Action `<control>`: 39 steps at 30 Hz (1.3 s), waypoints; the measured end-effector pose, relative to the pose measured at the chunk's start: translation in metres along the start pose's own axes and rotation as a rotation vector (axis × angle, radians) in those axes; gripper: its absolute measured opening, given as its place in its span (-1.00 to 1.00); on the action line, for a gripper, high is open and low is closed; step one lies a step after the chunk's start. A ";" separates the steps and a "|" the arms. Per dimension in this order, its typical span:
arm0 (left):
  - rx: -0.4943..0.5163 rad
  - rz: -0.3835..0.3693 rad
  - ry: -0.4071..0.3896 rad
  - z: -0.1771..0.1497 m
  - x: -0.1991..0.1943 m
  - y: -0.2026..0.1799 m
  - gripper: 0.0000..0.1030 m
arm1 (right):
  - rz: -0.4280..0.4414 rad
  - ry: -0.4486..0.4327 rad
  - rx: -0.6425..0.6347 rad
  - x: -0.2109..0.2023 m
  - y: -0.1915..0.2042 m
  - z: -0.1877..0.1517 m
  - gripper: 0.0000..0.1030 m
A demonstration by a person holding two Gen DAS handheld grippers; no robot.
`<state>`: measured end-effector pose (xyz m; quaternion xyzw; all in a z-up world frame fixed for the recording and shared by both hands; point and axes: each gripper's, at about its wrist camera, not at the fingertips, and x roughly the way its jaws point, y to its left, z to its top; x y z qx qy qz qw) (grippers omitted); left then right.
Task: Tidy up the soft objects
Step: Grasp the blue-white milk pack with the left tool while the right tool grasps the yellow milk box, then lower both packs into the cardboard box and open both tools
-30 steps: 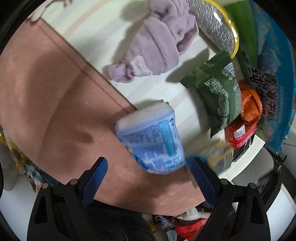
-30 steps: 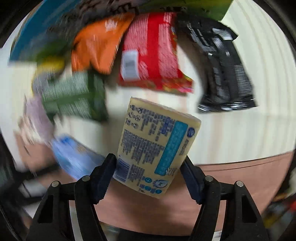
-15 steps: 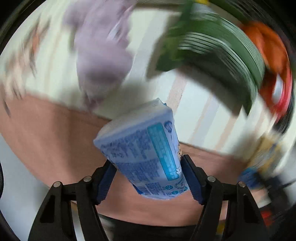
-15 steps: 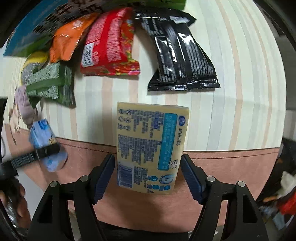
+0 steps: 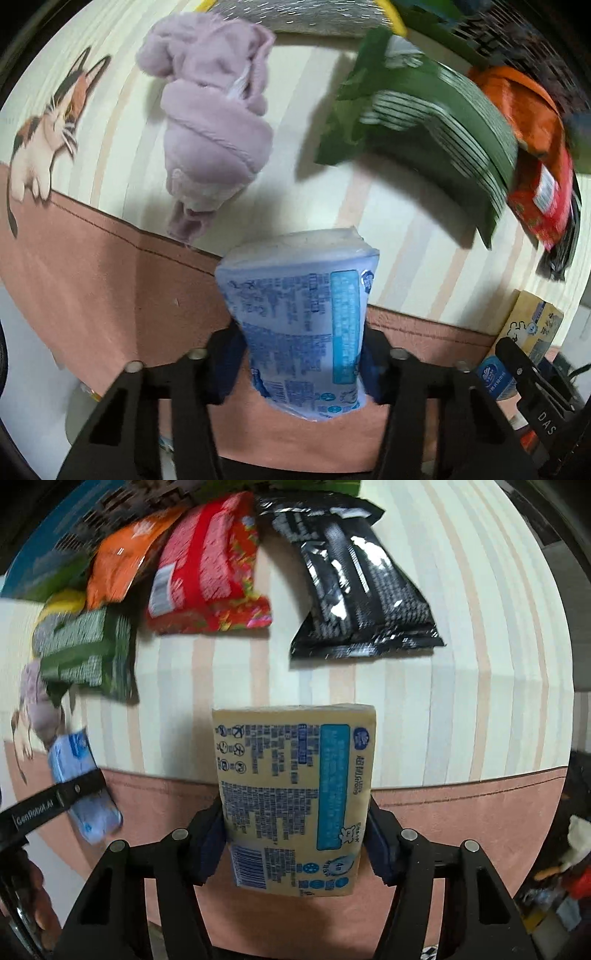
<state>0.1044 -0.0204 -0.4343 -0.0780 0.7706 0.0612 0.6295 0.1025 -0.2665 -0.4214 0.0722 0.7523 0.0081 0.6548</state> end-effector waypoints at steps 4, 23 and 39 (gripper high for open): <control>0.030 0.022 -0.019 -0.017 -0.014 -0.025 -0.22 | 0.036 0.001 -0.037 -0.015 0.003 -0.027 0.26; 0.309 -0.134 -0.288 0.178 -0.281 -0.119 -0.21 | 0.190 -0.303 -0.146 -0.243 0.023 0.132 0.26; 0.379 -0.169 -0.010 0.340 -0.166 -0.183 -0.21 | 0.025 -0.173 -0.119 -0.119 0.062 0.321 0.27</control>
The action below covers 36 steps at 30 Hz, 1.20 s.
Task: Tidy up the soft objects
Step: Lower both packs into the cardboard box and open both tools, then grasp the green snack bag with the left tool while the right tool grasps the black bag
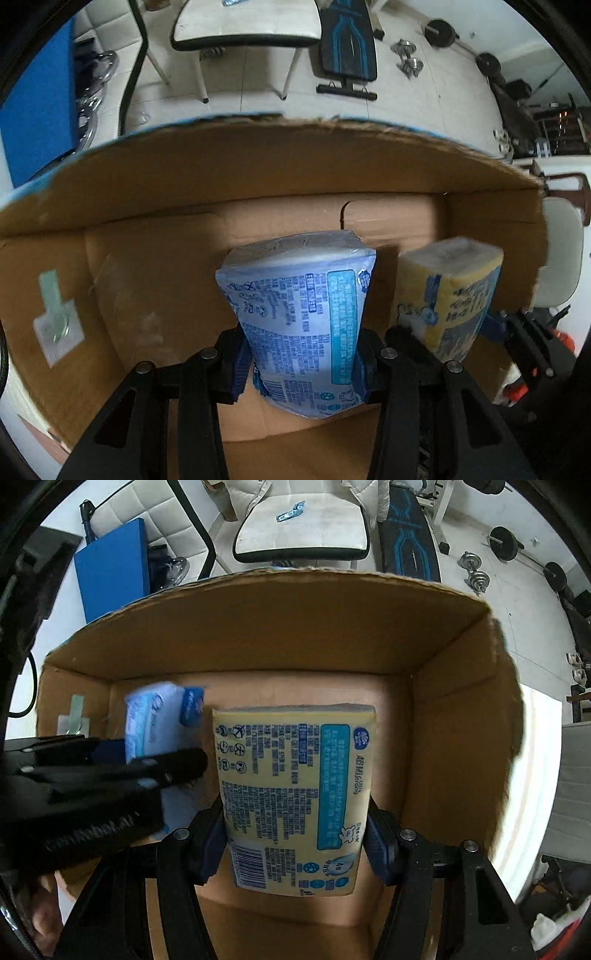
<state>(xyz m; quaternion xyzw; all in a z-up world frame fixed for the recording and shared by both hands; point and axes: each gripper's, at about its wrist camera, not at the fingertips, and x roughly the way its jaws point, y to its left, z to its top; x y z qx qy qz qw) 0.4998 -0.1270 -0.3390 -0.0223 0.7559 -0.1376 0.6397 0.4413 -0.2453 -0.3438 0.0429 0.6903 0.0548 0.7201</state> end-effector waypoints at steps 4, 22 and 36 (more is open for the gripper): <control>0.024 0.012 0.000 0.006 0.007 -0.006 -0.16 | -0.010 -0.005 0.001 0.021 -0.005 0.010 0.27; -0.050 0.131 -0.193 -0.043 -0.068 0.000 0.99 | -0.057 -0.080 -0.011 -0.040 0.008 -0.015 1.00; -0.010 0.220 -0.399 -0.157 -0.144 -0.027 0.99 | 0.012 -0.257 -0.065 -0.129 0.038 -0.087 1.00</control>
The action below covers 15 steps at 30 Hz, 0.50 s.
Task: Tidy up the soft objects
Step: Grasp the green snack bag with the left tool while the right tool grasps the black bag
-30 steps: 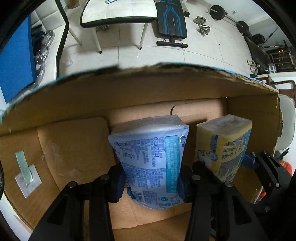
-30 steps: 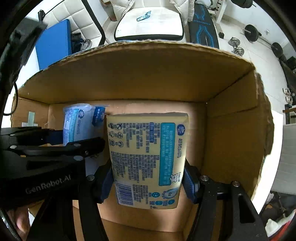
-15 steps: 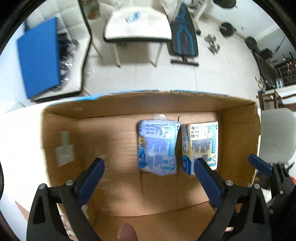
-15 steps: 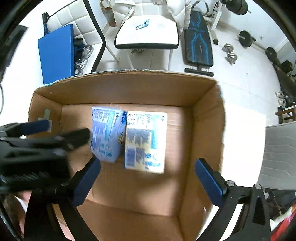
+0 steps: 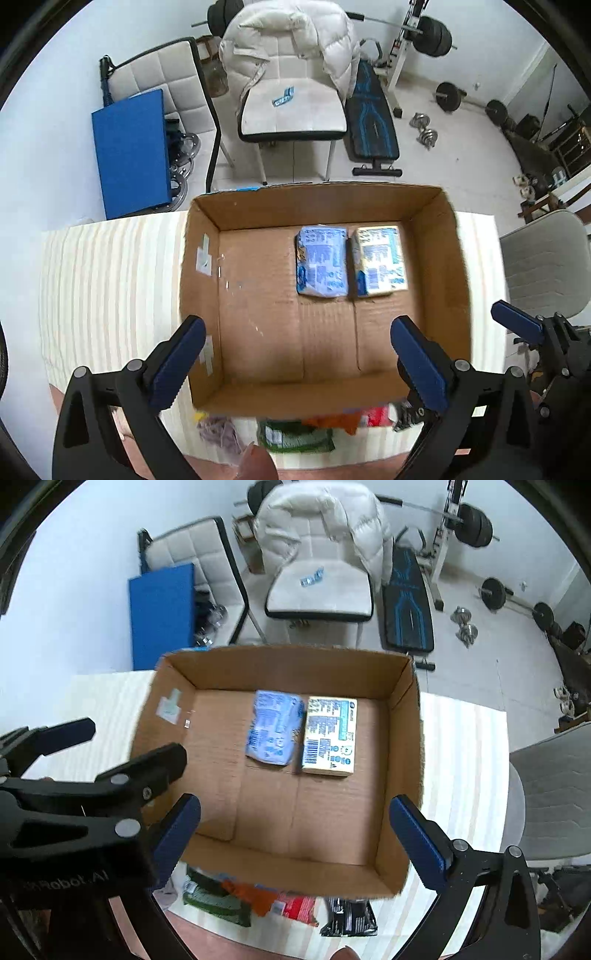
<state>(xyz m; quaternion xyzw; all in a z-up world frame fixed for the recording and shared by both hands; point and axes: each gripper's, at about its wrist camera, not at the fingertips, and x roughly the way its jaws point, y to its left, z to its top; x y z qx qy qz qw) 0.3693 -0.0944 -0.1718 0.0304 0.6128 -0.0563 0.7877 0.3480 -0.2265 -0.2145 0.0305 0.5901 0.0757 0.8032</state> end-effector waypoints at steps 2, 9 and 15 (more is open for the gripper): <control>-0.011 -0.017 -0.010 -0.008 -0.014 0.000 0.99 | 0.011 -0.025 -0.007 -0.016 0.002 -0.009 1.00; -0.216 -0.071 0.004 -0.070 -0.031 0.030 0.99 | 0.019 -0.021 0.015 -0.040 -0.021 -0.071 1.00; -0.552 -0.253 0.304 -0.167 0.065 0.071 0.66 | 0.045 0.153 0.199 0.021 -0.073 -0.155 1.00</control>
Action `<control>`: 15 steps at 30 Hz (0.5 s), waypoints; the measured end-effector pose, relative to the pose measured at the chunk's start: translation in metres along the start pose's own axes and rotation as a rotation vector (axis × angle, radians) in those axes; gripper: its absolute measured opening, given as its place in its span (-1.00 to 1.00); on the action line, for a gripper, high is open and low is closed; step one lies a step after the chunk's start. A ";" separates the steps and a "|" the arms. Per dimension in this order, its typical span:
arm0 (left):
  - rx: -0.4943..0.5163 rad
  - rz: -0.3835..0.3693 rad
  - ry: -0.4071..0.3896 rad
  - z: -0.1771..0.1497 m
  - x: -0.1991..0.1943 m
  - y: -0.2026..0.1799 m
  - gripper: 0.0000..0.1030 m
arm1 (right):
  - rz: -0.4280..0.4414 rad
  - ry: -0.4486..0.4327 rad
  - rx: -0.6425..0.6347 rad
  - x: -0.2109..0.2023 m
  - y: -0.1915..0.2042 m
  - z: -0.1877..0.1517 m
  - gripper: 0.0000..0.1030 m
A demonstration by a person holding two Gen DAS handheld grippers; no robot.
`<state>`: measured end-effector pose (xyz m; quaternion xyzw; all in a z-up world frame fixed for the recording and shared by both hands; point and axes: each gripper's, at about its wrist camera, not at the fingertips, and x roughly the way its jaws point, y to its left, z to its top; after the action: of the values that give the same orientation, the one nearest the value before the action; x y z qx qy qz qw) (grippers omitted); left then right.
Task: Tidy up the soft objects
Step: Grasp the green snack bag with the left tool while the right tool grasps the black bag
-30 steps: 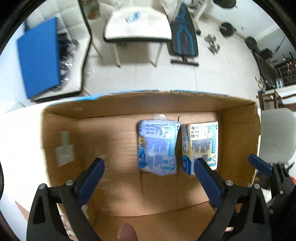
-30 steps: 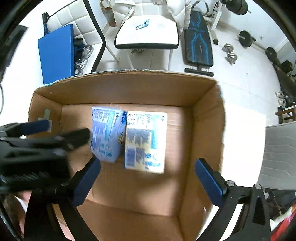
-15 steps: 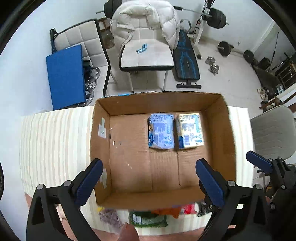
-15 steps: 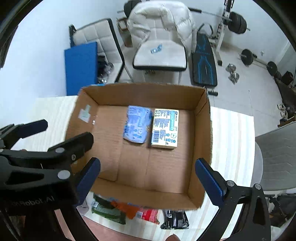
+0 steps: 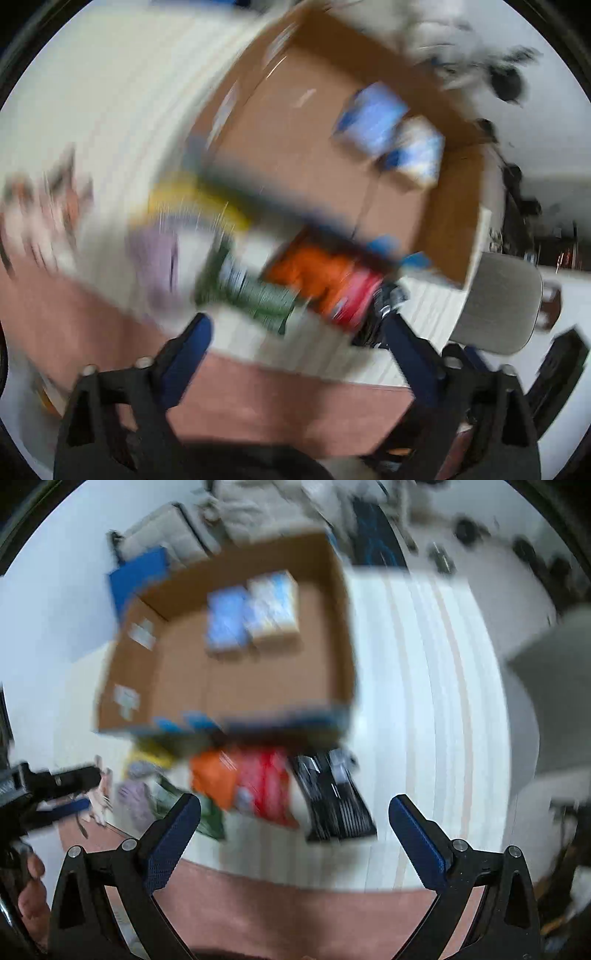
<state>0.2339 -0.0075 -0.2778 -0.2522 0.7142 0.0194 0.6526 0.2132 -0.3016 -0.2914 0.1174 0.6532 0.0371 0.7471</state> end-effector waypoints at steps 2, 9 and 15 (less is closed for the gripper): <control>-0.078 0.003 0.080 -0.003 0.039 0.020 0.56 | -0.004 0.058 0.052 0.029 -0.018 -0.014 0.82; -0.240 0.042 0.128 0.018 0.097 0.040 0.54 | -0.032 0.096 0.114 0.076 -0.039 -0.026 0.56; -0.178 0.215 0.106 0.031 0.118 0.036 0.16 | -0.063 0.101 0.074 0.092 -0.038 -0.007 0.56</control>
<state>0.2459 -0.0051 -0.4037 -0.2318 0.7662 0.1389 0.5831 0.2163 -0.3183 -0.3901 0.1223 0.6945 -0.0044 0.7090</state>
